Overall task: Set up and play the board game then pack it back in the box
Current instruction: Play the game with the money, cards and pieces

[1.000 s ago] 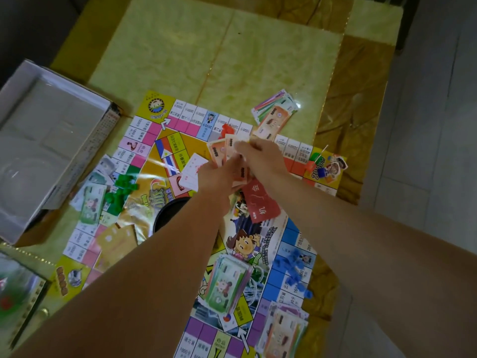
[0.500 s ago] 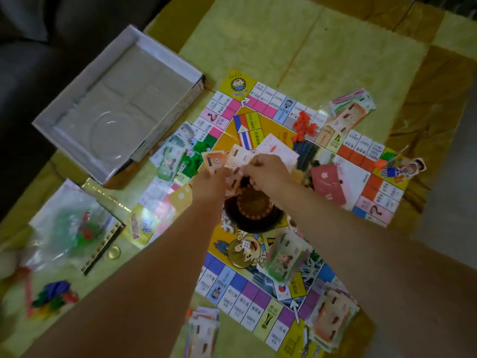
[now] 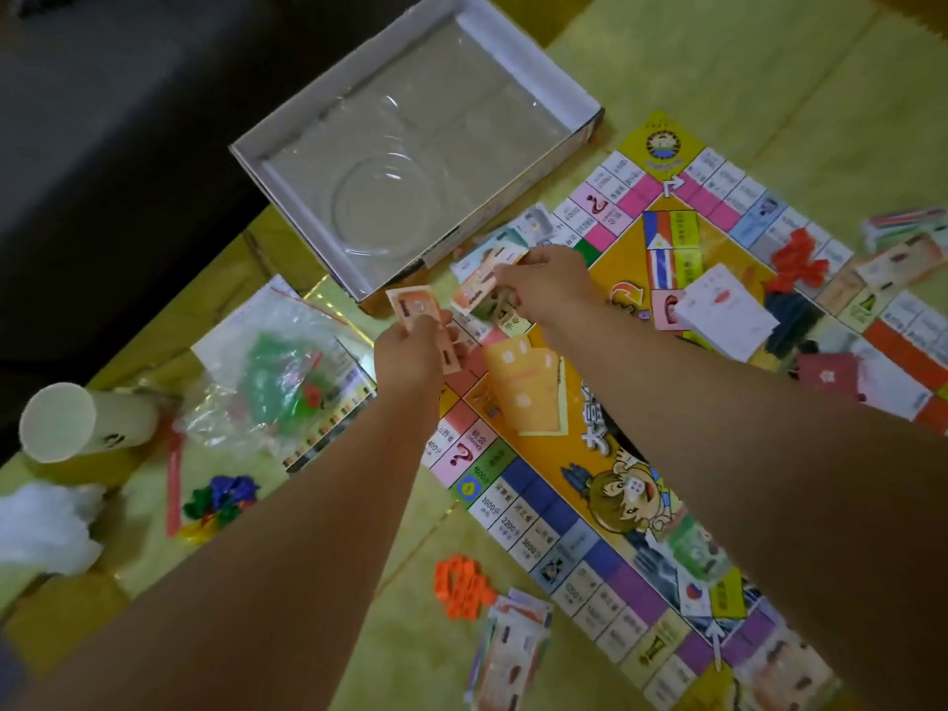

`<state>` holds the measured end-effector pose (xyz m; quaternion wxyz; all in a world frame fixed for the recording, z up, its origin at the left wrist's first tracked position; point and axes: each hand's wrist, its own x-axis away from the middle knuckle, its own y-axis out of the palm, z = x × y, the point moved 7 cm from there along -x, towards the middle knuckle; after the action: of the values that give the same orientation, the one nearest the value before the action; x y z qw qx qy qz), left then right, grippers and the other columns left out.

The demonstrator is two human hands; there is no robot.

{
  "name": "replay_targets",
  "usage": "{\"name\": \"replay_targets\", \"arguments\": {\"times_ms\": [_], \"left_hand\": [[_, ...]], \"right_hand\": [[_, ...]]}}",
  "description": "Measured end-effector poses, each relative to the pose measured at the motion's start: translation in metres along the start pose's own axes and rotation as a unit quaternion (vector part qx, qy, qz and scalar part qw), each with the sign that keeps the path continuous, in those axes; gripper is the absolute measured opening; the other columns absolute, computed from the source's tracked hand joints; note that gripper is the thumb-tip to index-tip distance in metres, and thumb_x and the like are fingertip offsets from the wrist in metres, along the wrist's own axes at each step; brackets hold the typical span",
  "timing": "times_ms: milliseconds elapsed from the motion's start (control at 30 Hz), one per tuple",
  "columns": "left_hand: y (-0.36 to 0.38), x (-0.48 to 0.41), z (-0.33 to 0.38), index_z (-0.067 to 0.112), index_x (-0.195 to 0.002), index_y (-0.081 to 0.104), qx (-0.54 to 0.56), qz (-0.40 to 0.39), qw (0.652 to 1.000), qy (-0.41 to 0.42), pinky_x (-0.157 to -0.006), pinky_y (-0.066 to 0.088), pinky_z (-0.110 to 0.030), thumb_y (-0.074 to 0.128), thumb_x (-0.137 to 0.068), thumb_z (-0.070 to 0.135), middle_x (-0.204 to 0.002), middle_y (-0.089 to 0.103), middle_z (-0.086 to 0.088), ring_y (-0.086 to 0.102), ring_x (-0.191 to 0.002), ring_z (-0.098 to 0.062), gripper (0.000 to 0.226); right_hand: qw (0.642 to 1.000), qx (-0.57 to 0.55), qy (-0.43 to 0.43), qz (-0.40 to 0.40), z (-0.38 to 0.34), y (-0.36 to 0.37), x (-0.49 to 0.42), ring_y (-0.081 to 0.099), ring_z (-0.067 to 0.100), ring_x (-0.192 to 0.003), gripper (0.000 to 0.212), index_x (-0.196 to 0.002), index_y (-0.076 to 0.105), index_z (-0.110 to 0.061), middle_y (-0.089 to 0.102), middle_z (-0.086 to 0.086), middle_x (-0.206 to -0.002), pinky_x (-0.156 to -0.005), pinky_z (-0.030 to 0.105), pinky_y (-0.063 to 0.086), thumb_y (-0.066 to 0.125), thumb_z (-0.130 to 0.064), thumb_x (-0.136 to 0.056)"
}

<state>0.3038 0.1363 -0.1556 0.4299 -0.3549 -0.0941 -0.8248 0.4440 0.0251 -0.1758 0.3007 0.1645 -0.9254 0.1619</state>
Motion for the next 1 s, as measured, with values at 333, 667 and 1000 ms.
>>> {"name": "replay_targets", "arguments": {"times_ms": [333, 667, 1000], "left_hand": [[0.014, 0.019, -0.009, -0.001, -0.101, 0.060, -0.041, -0.165, 0.984, -0.062, -0.054, 0.055, -0.030, 0.043, -0.093, 0.004, -0.072, 0.061, -0.012, 0.058, -0.058, -0.024, 0.020], [0.025, 0.048, -0.025, 0.001, -0.113, 0.056, -0.098, -0.202, 0.970, -0.097, -0.059, 0.060, -0.030, 0.046, -0.093, -0.001, -0.086, 0.066, -0.017, 0.066, -0.065, -0.024, 0.022], [0.048, 0.116, -0.062, 0.005, -0.082, 0.061, -0.249, -0.234, 0.940, -0.004, -0.046, 0.049, -0.021, 0.047, -0.090, -0.005, -0.066, 0.056, -0.011, 0.056, -0.054, -0.021, 0.019]], "right_hand": [[0.996, 0.043, -0.058, -0.061, 0.000, 0.007, 0.041, 0.057, 0.011, -0.080, 0.030, -0.122, 0.058, -0.019, 0.055, -0.003, -0.098, -0.061, 0.021, 0.044, 0.058, -0.018, -0.092], [0.992, 0.058, -0.101, -0.048, 0.009, -0.026, 0.070, 0.053, 0.016, -0.074, 0.003, -0.093, 0.055, -0.014, 0.056, 0.002, -0.083, -0.067, 0.029, 0.043, 0.055, -0.014, -0.096], [0.994, 0.072, -0.080, -0.016, 0.068, -0.098, 0.137, 0.048, 0.012, -0.057, 0.014, -0.106, 0.063, -0.013, 0.057, 0.001, -0.074, -0.051, 0.023, 0.038, 0.055, -0.013, -0.094]]}}
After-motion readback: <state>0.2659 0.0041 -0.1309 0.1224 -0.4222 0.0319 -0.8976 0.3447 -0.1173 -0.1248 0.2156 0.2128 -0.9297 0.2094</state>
